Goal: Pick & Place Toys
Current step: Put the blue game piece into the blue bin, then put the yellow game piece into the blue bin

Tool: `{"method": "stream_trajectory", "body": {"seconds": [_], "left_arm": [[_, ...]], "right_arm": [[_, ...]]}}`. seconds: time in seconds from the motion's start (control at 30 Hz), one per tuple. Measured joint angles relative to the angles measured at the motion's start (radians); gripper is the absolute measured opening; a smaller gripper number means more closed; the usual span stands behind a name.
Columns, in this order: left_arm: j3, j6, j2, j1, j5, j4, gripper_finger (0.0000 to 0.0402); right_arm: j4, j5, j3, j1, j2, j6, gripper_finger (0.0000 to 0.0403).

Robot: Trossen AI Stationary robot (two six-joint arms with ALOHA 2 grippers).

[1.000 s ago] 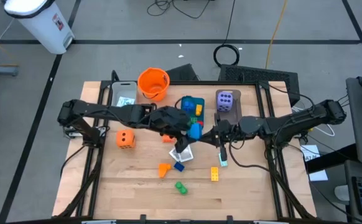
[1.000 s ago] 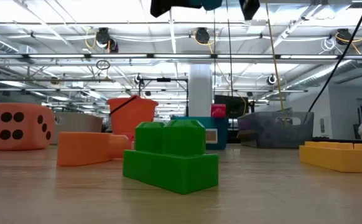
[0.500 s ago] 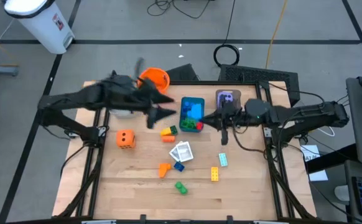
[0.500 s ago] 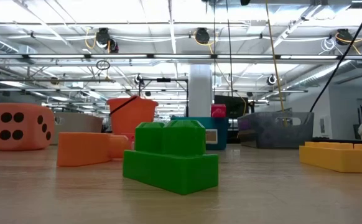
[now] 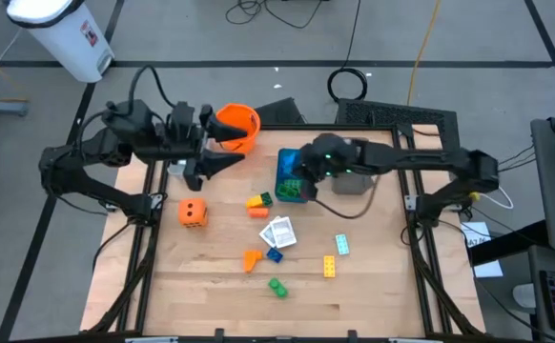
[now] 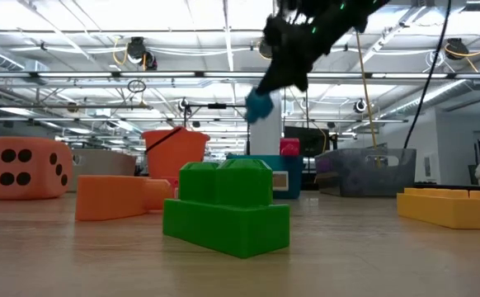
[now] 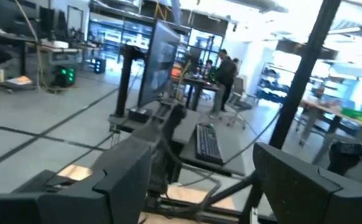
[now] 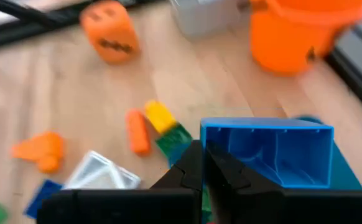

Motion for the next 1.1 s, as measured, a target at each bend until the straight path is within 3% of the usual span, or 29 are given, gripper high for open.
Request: {"method": "stream_trajectory", "body": {"seconds": [0.3,0.63,0.9,1.1], "left_arm": [[0.000,0.027,-0.002,-0.001,0.112,-0.032,0.0282],[0.000,0.105,-0.003,-0.001,0.124,-0.086,0.0283],[0.000,0.122,-0.003,-0.001,0.124,-0.169,0.0283],[0.000,0.122,-0.003,-0.001,0.124,-0.225,0.0283]], "right_arm": [[-0.058,-0.052,0.000,-0.060,0.163,0.049,0.0000],[-0.035,-0.049,0.000,-0.072,0.250,0.098,0.0022],[-0.036,-0.055,0.000,-0.139,0.151,0.146,0.0112],[0.108,-0.247,0.000,-0.169,0.008,0.303,0.0158]]}}
